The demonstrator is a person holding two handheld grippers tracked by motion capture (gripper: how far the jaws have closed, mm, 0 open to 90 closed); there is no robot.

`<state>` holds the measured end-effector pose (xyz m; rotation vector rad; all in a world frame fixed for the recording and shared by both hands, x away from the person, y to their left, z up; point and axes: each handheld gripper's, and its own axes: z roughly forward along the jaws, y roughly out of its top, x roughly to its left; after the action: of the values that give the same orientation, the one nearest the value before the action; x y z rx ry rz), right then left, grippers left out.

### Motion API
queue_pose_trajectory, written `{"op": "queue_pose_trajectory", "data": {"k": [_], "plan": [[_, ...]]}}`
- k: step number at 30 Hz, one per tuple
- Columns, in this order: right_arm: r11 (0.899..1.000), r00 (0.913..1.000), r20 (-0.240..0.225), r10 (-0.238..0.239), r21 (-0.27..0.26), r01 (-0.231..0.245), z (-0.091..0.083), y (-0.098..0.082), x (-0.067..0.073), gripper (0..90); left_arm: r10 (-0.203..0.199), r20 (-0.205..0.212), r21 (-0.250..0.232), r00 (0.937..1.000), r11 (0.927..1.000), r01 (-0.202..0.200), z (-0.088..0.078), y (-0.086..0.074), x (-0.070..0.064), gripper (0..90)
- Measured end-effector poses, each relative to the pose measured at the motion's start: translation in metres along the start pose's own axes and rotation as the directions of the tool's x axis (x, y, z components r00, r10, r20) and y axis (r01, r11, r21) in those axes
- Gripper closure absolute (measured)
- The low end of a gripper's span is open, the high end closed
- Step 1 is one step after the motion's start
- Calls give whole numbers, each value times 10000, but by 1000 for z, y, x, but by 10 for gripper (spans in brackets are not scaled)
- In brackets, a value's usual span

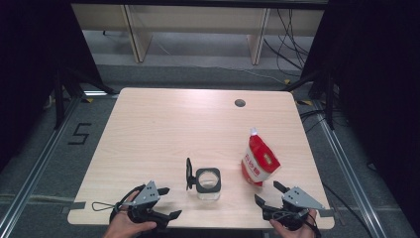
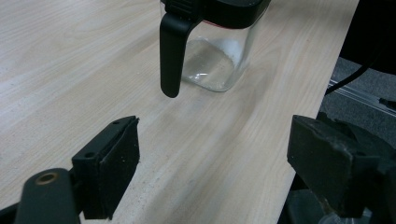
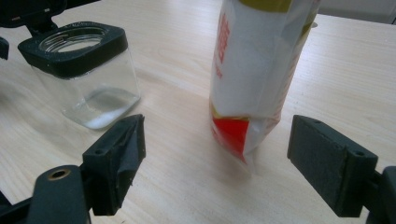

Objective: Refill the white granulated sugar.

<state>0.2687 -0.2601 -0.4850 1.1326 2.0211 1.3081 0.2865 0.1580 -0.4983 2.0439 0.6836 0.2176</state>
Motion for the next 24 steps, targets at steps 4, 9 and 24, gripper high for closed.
{"op": "queue_pose_trajectory", "data": {"k": [4,9,24], "plan": [[9997,9998,61,-166,-155,167,3,3,1,197,245,-265,181,9993,9995,-240,-1,-1,3,164],[9994,9995,264,-201,-288,209,7,5,-1,197,197,-186,255,9996,9995,-192,1,-1,3,164],[9993,9986,536,-19,-365,38,22,8,-9,212,260,-300,358,9992,9990,-249,1,-1,8,165]]}}
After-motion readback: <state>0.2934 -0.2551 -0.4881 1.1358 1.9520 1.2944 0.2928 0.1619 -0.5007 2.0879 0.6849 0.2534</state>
